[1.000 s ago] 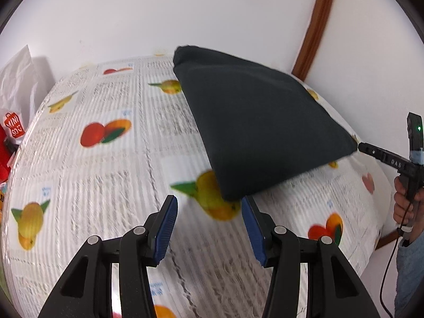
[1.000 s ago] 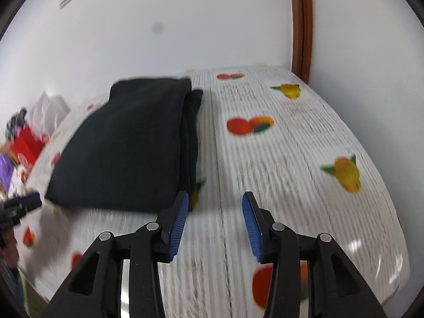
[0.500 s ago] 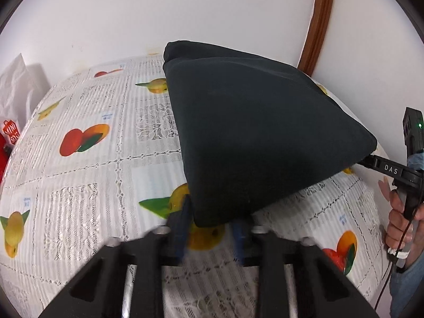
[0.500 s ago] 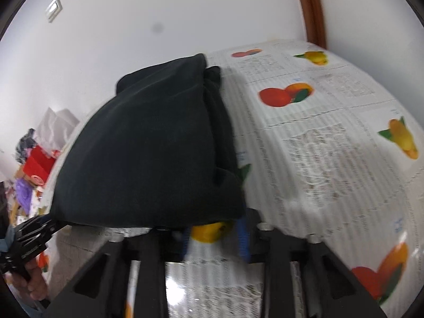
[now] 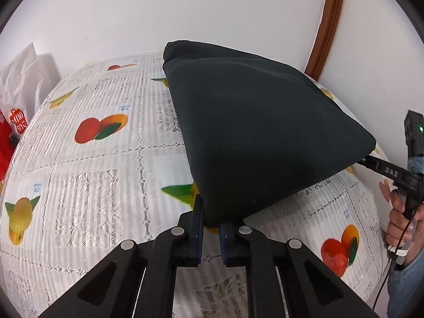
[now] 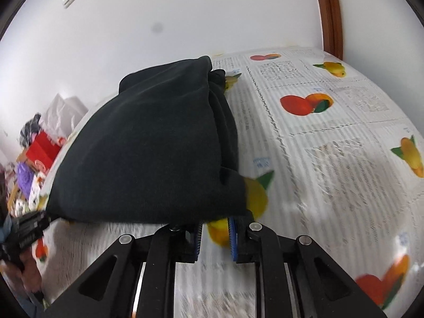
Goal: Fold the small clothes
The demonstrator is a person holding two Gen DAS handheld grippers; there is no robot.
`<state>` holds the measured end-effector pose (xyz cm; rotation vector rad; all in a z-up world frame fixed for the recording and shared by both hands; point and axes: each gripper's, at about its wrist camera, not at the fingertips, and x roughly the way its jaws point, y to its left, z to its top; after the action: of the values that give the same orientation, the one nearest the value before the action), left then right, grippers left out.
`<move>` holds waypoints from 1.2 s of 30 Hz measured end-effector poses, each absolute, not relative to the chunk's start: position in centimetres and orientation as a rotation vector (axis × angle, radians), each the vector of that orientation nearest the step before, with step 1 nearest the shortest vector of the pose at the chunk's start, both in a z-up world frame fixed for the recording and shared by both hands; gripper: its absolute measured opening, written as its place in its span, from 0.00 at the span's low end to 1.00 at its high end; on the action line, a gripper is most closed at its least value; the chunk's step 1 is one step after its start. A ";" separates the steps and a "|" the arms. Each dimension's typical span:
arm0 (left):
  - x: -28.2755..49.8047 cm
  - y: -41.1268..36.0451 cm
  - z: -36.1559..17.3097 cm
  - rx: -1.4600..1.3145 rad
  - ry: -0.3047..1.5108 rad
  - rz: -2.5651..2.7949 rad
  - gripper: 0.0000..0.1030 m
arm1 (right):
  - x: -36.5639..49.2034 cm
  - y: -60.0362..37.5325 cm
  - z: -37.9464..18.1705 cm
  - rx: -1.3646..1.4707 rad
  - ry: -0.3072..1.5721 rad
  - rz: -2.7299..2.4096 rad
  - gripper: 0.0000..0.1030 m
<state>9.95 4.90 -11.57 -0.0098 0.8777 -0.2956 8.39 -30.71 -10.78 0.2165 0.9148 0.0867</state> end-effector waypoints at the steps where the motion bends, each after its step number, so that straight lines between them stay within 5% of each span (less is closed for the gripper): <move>1: 9.9 5.0 -11.5 -0.011 0.885 -0.304 0.12 | 7.7 -31.0 -10.5 0.193 0.919 0.072 0.17; 5: 8.9 5.9 -11.2 -0.032 0.911 -0.336 0.14 | 5.1 -32.0 -8.1 0.118 0.888 0.068 0.19; 7: 8.0 6.6 -10.9 -0.046 0.901 -0.348 0.17 | 4.0 -32.6 -6.3 0.108 0.848 0.083 0.30; 11: 7.0 8.0 -9.9 -0.072 0.852 -0.322 0.43 | 4.5 -32.4 -3.9 0.114 0.780 0.103 0.37; 21: 9.2 7.8 -8.1 -0.092 0.821 -0.310 0.44 | 14.2 -30.7 -6.9 0.287 0.846 0.069 0.35; 23: 9.8 7.8 -8.1 -0.109 0.820 -0.314 0.44 | 15.3 -30.7 -7.8 0.329 0.870 0.070 0.30; 24: 10.0 7.8 -8.1 -0.113 0.821 -0.316 0.44 | 15.7 -30.7 -8.2 0.334 0.880 0.064 0.12; 25: 10.2 7.7 -8.1 -0.114 0.823 -0.319 0.44 | 15.9 -30.8 -8.3 0.336 0.881 0.065 0.06; 29: 10.7 7.6 -8.2 -0.104 0.824 -0.319 0.44 | 14.1 -33.0 -7.0 0.425 0.740 0.086 0.02; 36: 11.4 7.4 -8.5 -0.114 0.826 -0.327 0.44 | 14.5 -33.0 -7.8 0.448 0.787 0.081 0.03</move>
<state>11.36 7.38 -8.45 -0.1141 0.8256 -0.3268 14.52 -32.99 -7.85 0.4478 0.7875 0.0806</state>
